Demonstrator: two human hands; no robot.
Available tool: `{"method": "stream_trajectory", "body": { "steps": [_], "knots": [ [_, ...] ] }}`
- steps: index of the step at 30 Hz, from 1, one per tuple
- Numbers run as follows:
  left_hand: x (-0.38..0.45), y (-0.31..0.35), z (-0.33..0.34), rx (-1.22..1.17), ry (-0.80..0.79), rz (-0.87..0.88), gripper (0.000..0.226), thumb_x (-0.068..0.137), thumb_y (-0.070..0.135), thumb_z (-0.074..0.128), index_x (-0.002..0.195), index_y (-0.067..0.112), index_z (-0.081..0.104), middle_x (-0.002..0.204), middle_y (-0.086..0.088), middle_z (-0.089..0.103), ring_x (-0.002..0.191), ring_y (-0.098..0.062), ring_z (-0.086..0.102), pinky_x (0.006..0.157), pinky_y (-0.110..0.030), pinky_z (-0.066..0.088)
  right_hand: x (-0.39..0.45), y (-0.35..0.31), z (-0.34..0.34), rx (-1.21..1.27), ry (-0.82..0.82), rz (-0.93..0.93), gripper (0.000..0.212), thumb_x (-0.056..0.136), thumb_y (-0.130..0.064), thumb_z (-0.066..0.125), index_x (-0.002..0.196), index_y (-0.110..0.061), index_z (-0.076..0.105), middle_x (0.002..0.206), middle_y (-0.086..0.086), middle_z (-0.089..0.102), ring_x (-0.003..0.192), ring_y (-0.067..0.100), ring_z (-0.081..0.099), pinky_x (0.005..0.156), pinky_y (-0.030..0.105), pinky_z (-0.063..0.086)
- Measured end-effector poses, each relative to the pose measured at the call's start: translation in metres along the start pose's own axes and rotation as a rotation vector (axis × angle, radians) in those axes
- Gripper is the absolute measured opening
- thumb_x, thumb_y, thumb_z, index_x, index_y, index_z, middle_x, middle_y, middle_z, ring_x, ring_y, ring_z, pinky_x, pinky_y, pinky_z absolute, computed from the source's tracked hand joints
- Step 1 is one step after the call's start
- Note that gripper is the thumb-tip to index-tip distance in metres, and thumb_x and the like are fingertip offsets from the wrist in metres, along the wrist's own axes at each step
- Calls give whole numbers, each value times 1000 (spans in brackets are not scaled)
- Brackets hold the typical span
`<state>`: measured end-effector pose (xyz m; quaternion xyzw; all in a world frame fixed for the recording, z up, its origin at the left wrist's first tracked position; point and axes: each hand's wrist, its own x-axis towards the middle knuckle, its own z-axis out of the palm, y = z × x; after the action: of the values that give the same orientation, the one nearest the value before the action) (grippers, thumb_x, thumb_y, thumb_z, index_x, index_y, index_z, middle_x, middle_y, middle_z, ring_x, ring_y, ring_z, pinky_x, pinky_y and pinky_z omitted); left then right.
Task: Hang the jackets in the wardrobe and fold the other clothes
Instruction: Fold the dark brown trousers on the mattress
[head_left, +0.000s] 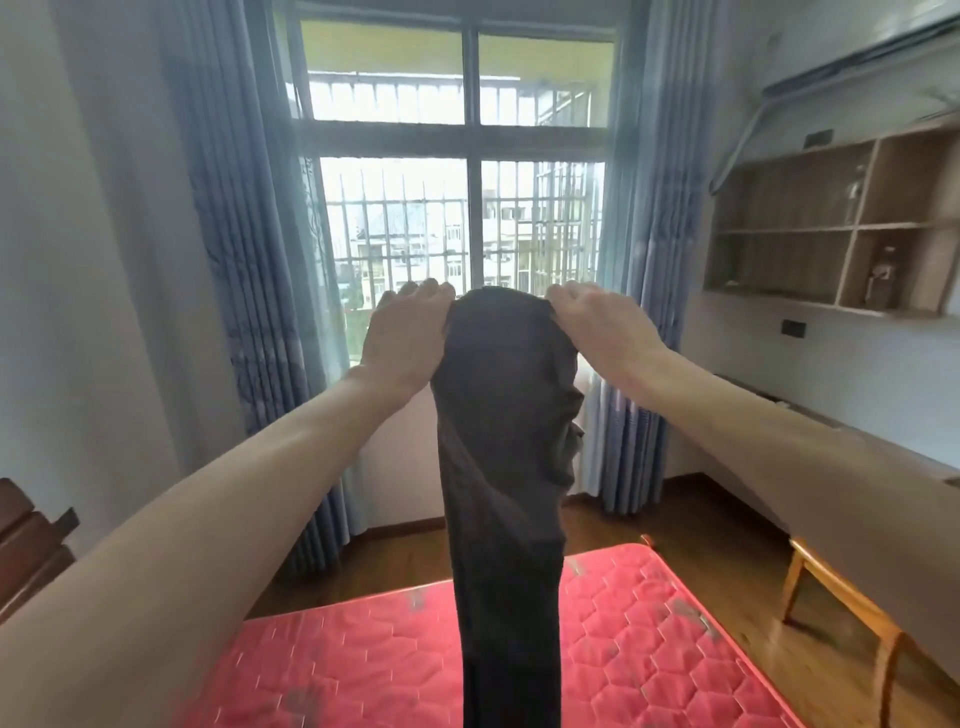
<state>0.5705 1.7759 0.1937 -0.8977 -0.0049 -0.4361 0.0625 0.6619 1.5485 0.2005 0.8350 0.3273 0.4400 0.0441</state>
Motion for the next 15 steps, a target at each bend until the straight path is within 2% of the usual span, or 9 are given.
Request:
{"method": "stream_trajectory", "body": {
  "steps": [3, 6, 10, 13, 15],
  "knots": [
    [-30, 12, 2, -72, 69, 117, 10, 96, 6, 65, 103, 8, 58, 99, -10, 61, 92, -35, 57, 86, -46, 46, -39, 16, -3, -37, 2, -106, 17, 101, 0, 62, 113, -8, 54, 96, 5, 61, 84, 22, 61, 64, 38, 59],
    [-91, 33, 21, -147, -45, 151, 22, 87, 8, 74, 99, 12, 56, 99, -6, 61, 92, -32, 58, 84, -46, 49, -107, 9, 10, -21, -74, -237, 26, 99, -3, 67, 123, -9, 58, 106, 7, 64, 93, 22, 67, 72, 37, 63],
    [-209, 78, 73, -213, -234, 149, 26, 79, 19, 82, 90, 13, 59, 89, -6, 62, 85, -33, 61, 76, -44, 50, -240, -35, 57, 19, -77, -308, 16, 88, 2, 67, 99, -10, 65, 85, 5, 59, 70, 23, 61, 57, 36, 55],
    [-329, 119, 129, -243, -447, 169, 36, 61, 9, 84, 90, 15, 64, 89, -5, 65, 83, -32, 65, 70, -41, 53, -366, -88, 107, 75, -201, -307, 20, 87, 1, 49, 93, -12, 64, 80, 6, 60, 64, 24, 60, 50, 36, 52],
    [-422, 147, 170, -234, -593, 163, 37, 57, 9, 85, 88, 17, 66, 88, -1, 67, 81, -28, 66, 68, -37, 53, -453, -130, 141, 101, -340, -285, 25, 85, -3, 45, 86, -15, 67, 77, 4, 61, 62, 22, 61, 47, 33, 50]
  ]
}}
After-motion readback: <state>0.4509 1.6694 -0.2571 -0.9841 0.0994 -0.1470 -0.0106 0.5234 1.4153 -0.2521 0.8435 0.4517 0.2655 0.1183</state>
